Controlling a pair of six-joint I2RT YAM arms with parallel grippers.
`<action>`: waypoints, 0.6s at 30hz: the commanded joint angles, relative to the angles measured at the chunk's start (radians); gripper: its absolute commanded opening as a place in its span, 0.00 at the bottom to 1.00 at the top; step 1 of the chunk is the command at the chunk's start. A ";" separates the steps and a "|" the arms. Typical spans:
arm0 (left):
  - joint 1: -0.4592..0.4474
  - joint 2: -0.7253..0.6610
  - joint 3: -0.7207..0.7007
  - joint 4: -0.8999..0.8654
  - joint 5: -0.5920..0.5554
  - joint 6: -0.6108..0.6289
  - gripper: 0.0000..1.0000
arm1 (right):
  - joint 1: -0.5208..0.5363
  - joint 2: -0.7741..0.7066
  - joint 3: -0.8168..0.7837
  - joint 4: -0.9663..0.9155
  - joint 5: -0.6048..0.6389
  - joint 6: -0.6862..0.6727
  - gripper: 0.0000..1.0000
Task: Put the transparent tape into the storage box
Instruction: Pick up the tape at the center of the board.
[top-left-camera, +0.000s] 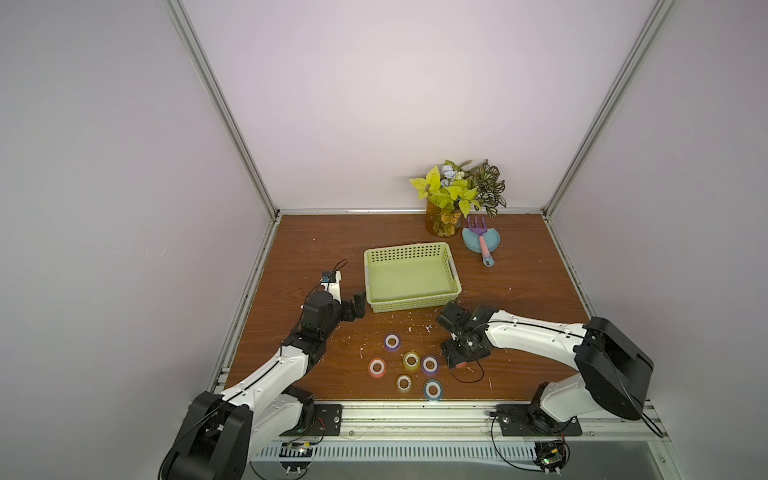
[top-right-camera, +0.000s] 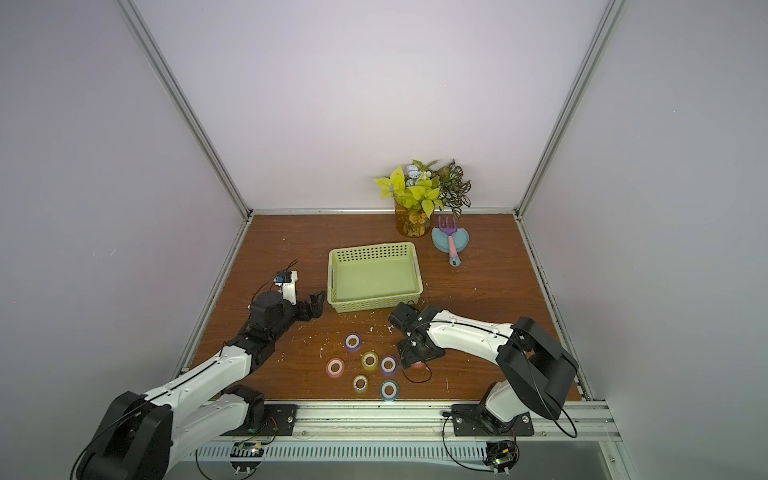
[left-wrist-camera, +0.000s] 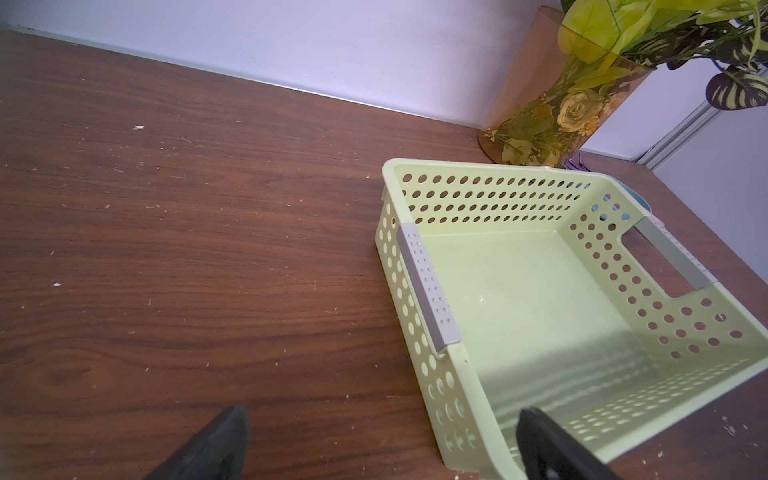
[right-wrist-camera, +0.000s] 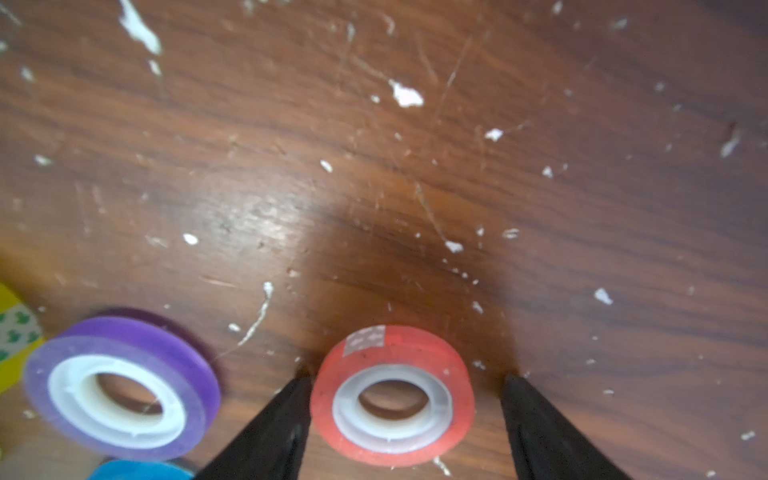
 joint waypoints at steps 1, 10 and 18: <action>0.006 0.003 -0.006 0.021 -0.005 0.010 0.99 | -0.008 0.004 0.012 -0.004 0.002 -0.003 0.76; 0.007 0.001 -0.007 0.021 -0.005 0.010 0.99 | -0.040 0.015 -0.027 0.022 -0.046 -0.011 0.65; 0.007 0.011 -0.005 0.024 -0.005 0.009 0.99 | -0.045 0.030 -0.030 0.012 -0.059 -0.017 0.56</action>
